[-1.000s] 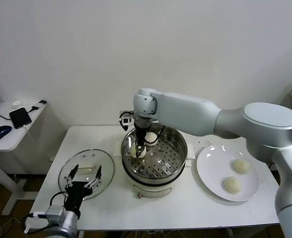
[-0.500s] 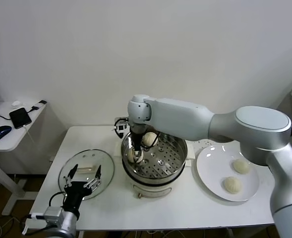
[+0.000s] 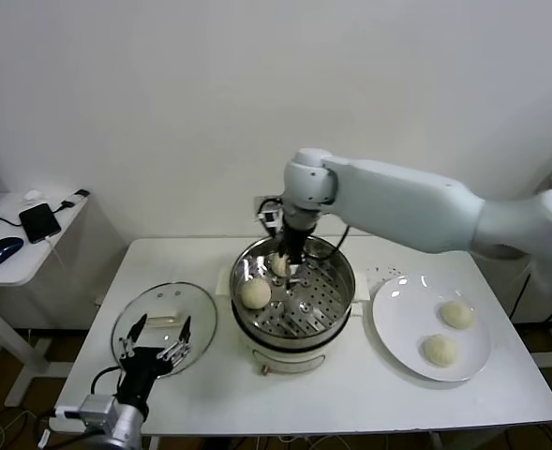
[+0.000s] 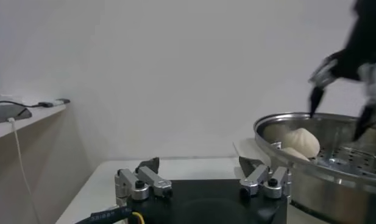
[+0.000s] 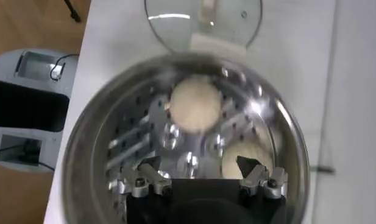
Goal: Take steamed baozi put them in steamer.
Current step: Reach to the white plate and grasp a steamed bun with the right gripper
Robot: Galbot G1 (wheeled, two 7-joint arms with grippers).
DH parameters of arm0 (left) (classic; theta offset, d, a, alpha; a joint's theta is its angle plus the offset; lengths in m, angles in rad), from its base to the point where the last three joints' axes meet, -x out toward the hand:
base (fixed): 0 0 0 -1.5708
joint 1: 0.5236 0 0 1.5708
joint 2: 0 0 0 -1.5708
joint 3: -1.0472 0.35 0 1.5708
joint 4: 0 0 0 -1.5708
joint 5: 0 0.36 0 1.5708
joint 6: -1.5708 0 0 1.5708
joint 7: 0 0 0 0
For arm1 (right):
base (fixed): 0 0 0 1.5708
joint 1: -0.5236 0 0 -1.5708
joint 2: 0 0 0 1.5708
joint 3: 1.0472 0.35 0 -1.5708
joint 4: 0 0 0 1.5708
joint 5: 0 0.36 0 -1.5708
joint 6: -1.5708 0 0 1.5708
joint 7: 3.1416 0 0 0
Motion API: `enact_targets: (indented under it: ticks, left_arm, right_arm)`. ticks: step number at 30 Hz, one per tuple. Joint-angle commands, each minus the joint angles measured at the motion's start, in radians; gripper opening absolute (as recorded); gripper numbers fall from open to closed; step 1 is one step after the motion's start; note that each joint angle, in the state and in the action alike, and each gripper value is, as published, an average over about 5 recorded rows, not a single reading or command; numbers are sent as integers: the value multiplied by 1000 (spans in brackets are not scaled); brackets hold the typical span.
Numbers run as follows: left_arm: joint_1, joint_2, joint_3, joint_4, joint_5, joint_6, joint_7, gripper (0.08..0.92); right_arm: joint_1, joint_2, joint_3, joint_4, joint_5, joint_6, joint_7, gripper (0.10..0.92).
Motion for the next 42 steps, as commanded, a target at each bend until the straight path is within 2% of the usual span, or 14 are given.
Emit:
enact_targets:
  ticks: [1, 5, 9, 13, 17, 25, 42]
  left_arm:
    - [9, 1, -3, -1, -23, 5, 4, 823]
    - [18, -2, -3, 1, -26, 6, 4, 823]
    - [26, -7, 2, 4, -21, 6, 5, 823]
    - [42, -10, 2, 4, -14, 6, 4, 823]
    - [55, -12, 3, 5, -5, 6, 5, 823]
    - [73, -18, -6, 1, 21, 6, 3, 823]
    - [46, -14, -8, 35, 16, 14, 9, 823]
  right_arm:
    - [-4, -553, 119, 234, -150, 317, -199, 823]
    - [-83, -690, 135, 268, -206, 405, -209, 823]
    - [-318, -740, 291, 267, -312, 488, -207, 823]
    - [-670, -692, 583, 223, -433, 556, -205, 823]
    - [-861, -569, 746, 118, -524, 637, -194, 823]
    - [-913, -415, 787, -49, -596, 703, -190, 823]
    - [-940, -386, 784, -126, -601, 563, -71, 823]
